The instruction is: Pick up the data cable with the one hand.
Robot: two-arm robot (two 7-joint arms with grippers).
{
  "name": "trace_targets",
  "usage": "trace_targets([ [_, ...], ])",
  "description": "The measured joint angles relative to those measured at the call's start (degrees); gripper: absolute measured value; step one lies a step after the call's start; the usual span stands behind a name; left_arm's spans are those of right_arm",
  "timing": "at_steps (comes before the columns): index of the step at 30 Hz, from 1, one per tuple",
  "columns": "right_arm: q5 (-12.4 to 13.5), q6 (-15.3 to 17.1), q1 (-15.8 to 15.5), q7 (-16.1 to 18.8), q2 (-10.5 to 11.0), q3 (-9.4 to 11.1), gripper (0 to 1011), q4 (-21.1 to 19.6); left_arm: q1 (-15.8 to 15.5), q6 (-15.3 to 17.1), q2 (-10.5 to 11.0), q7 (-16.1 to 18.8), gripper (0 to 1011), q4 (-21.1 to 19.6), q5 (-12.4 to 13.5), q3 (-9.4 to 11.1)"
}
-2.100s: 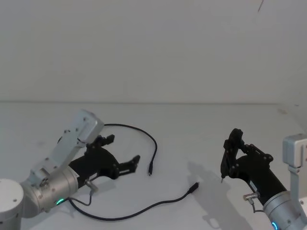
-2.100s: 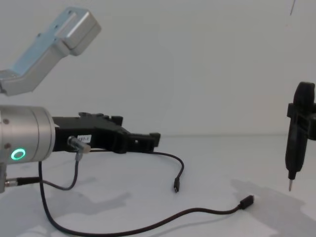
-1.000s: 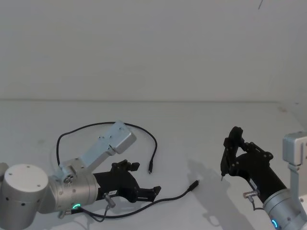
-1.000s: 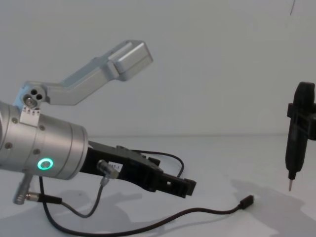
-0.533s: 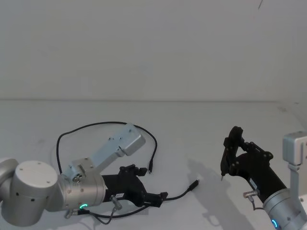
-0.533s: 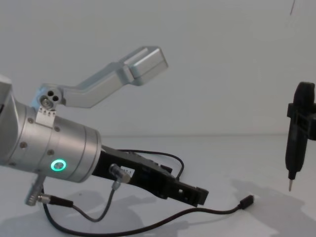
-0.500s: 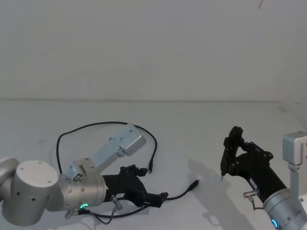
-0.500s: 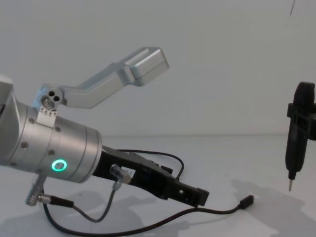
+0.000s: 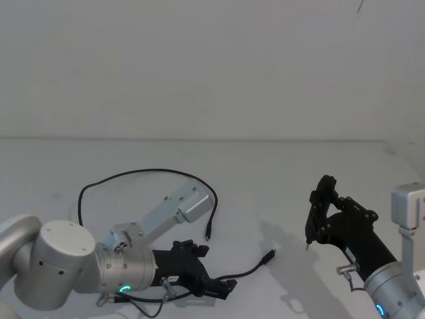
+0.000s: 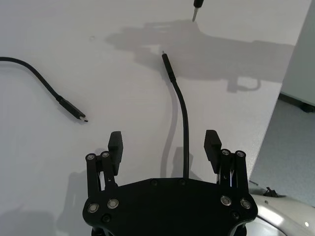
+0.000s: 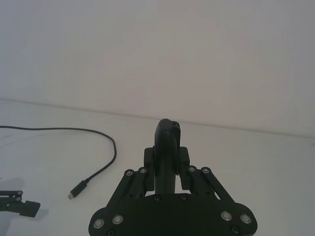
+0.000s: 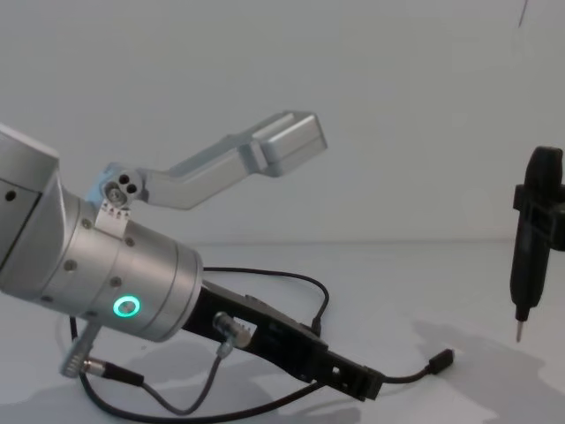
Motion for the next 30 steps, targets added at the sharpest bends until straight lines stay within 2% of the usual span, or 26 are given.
trace_targets([
  [4,0.0,0.0,0.0,0.0,0.0,0.0,279,0.0,-0.3,0.6,-0.2,0.0,989,0.2,0.1,0.4],
  [11,0.0,0.0,0.0,0.0,0.0,0.0,279,0.0,-0.7,1.5,-0.4,-0.1,821,0.5,0.2,0.9],
  [14,0.0,0.0,0.0,0.0,0.0,0.0,279,0.0,-0.8,1.7,-0.4,-0.1,738,0.6,0.3,1.0],
  [15,0.0,0.0,0.0,0.0,0.0,0.0,279,0.0,-0.8,1.8,-0.4,-0.1,672,0.6,0.3,1.1],
  [17,0.0,0.0,0.0,0.0,0.0,0.0,279,0.0,-0.9,1.9,-0.5,-0.1,657,0.6,0.3,1.1],
  [18,0.0,0.0,0.0,0.0,0.0,0.0,279,0.0,-0.9,1.9,-0.5,-0.1,599,0.6,0.3,1.2],
  [22,0.0,0.0,0.0,0.0,0.0,0.0,279,0.0,-1.0,2.1,-0.5,-0.1,488,0.7,0.3,1.3],
  [23,0.0,0.0,0.0,0.0,0.0,0.0,279,0.0,-1.0,2.1,-0.5,-0.1,429,0.7,0.4,1.3],
  [25,0.0,0.0,0.0,0.0,0.0,0.0,279,0.0,-1.0,2.2,-0.5,-0.1,394,0.7,0.4,1.3],
  [26,0.0,0.0,0.0,0.0,0.0,0.0,279,0.0,-1.0,2.2,-0.5,-0.1,327,0.8,0.4,1.3],
  [30,0.0,0.0,0.0,0.0,0.0,0.0,279,0.0,-1.1,2.3,-0.5,-0.1,227,0.8,0.4,1.4],
])
